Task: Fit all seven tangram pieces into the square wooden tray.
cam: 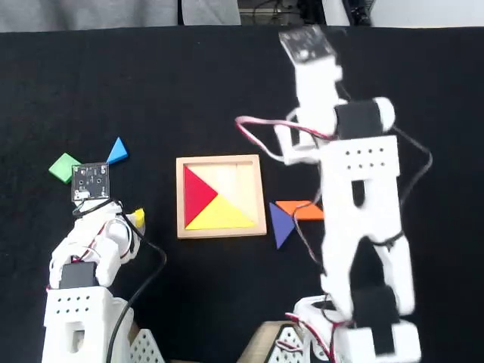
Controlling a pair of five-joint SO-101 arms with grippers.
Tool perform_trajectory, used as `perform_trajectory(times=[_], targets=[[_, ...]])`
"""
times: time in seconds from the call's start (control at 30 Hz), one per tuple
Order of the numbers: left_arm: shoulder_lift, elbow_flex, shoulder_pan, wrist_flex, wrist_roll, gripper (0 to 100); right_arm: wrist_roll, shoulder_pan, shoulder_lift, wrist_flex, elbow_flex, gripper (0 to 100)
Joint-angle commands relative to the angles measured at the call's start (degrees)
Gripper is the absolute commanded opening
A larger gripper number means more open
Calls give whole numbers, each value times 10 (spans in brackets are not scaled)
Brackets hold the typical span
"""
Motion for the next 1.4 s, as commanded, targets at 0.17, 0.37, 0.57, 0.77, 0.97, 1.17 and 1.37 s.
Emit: perform_trajectory(times=[0.17,0.37,0.57,0.77,0.97,1.17,1.37], targets=[[-4,-14,0,19,-34,259,88,80,-118,-214,328,15],[-4,0,0,-11,-33,256,149,75,-130,-215,380,16],[-4,0,4,-10,-33,256,148,62,-103,-213,374,66],[-4,0,1,-7,-32,256,133,53,33,-213,305,93],[-4,0,2,-7,-32,256,284,50,96,-215,266,162],[-4,0,5,-10,-32,256,426,47,101,-217,266,221],[-4,0,6,-11,-32,256,436,60,101,-201,272,208]])
